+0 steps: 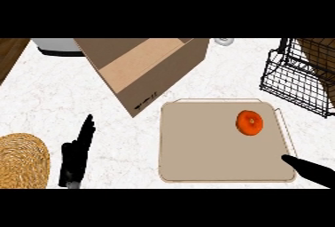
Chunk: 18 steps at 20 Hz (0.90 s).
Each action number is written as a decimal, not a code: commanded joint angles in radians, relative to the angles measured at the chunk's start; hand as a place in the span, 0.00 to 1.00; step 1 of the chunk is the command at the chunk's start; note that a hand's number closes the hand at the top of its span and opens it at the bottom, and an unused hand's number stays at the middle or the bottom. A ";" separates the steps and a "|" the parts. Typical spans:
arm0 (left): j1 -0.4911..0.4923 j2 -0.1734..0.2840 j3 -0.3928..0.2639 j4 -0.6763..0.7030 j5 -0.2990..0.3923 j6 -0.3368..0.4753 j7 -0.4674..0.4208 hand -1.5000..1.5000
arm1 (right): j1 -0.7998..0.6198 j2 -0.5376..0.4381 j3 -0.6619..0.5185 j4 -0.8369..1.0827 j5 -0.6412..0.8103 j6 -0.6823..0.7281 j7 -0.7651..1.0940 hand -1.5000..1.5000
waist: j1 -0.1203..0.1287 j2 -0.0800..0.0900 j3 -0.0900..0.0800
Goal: Pick the squash from the tray and place it in the tiered basket
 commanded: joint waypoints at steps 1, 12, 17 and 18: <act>0.003 -0.007 -0.008 -0.006 -0.009 0.007 0.010 0.50 | -0.035 -0.081 0.061 -0.063 0.163 0.143 0.292 0.00 | 0.021 0.004 -0.001; -0.008 -0.005 0.001 -0.007 -0.022 -0.011 0.011 0.50 | -0.437 0.139 0.256 0.114 0.515 0.398 0.660 0.00 | 0.026 0.003 0.005; -0.028 -0.018 -0.010 -0.023 -0.045 0.017 0.051 0.50 | -0.445 0.205 0.256 0.240 0.571 0.475 0.655 0.00 | 0.014 0.001 0.006; 0.037 -0.032 -0.013 -0.021 -0.024 -0.001 -0.005 0.50 | -0.442 0.200 0.237 0.222 0.552 0.529 0.666 0.00 | 0.015 -0.001 0.006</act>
